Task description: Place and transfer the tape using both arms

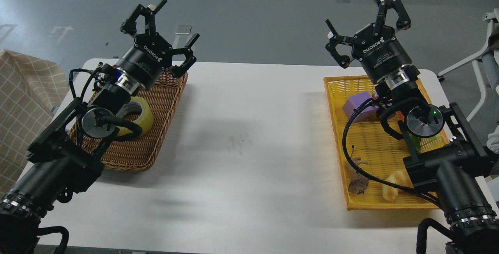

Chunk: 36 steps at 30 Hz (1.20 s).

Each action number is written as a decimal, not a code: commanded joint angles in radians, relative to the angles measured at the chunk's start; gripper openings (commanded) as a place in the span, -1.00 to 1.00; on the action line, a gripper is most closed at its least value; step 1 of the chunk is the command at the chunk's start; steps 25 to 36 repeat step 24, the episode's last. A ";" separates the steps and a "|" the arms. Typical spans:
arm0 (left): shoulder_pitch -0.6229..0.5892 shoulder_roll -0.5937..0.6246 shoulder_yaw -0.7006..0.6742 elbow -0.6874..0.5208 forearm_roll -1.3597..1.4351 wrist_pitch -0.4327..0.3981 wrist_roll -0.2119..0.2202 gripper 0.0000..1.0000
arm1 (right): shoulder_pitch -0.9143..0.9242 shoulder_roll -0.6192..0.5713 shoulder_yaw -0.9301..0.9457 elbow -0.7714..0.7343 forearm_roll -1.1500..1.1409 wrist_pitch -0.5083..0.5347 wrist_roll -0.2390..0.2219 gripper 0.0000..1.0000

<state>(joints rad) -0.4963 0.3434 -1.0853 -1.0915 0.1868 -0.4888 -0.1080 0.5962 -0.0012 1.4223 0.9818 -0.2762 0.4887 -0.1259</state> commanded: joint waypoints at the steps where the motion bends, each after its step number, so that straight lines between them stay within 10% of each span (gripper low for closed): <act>1: 0.016 -0.007 -0.007 -0.005 -0.001 0.000 -0.001 0.96 | -0.001 0.001 0.000 0.000 0.000 0.000 0.002 1.00; 36: 0.002 -0.055 -0.045 0.001 -0.003 0.000 0.001 0.96 | 0.000 0.001 0.012 -0.012 0.002 0.000 0.014 1.00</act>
